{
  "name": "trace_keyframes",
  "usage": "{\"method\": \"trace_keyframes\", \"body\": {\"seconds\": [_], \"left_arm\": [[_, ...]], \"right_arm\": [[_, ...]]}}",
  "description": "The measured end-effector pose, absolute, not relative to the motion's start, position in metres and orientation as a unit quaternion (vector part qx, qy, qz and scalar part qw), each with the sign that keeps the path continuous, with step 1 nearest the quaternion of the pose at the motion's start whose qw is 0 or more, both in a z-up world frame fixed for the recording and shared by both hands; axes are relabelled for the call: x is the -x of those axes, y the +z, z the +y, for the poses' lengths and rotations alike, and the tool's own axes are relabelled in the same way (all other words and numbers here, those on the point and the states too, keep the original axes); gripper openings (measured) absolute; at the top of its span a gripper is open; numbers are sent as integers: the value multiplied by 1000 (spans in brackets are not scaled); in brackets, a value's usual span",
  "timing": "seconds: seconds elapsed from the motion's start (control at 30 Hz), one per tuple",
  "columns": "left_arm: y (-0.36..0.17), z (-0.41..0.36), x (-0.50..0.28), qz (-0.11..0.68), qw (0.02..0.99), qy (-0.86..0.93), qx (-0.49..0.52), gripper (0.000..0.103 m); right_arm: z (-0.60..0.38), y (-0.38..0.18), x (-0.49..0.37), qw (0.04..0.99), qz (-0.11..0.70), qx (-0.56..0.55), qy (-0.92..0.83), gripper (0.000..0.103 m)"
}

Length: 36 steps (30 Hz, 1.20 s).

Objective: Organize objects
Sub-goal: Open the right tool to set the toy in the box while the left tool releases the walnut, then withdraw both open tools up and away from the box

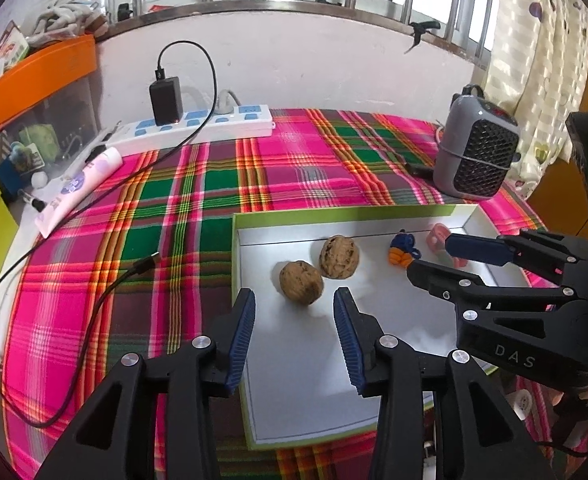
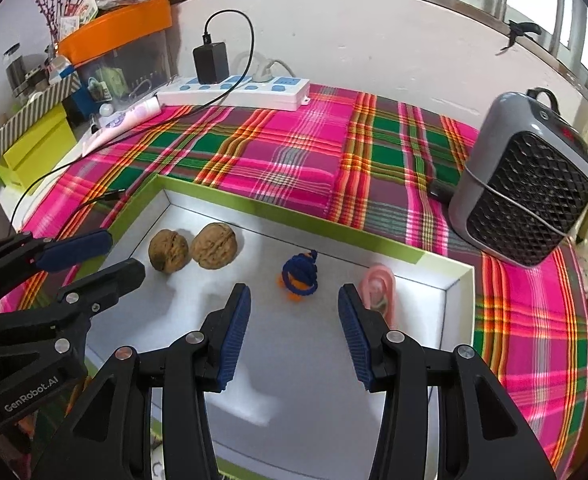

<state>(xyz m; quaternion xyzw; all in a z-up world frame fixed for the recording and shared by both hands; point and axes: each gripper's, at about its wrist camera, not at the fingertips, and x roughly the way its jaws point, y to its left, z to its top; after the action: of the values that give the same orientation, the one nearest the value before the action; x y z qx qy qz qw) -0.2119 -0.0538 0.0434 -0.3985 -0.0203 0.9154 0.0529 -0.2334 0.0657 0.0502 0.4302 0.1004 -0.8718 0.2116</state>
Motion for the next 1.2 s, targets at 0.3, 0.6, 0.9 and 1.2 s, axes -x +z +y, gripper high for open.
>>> {"method": "trace_keyframes", "body": {"seconds": [0.3, 0.6, 0.9, 1.2], "left_arm": [[46, -53, 197, -26, 54, 916, 396, 40], [51, -51, 178, -34, 57, 919, 388, 40], [51, -48, 163, -38, 60, 919, 387, 40], [51, -48, 143, -50, 64, 921, 382, 41]], "right_arm": [[77, 55, 219, 208, 77, -425, -878, 47], [88, 62, 199, 207, 57, -411, -886, 47], [94, 62, 183, 205, 48, -405, -890, 47], [109, 66, 164, 200, 30, -396, -896, 47]]}}
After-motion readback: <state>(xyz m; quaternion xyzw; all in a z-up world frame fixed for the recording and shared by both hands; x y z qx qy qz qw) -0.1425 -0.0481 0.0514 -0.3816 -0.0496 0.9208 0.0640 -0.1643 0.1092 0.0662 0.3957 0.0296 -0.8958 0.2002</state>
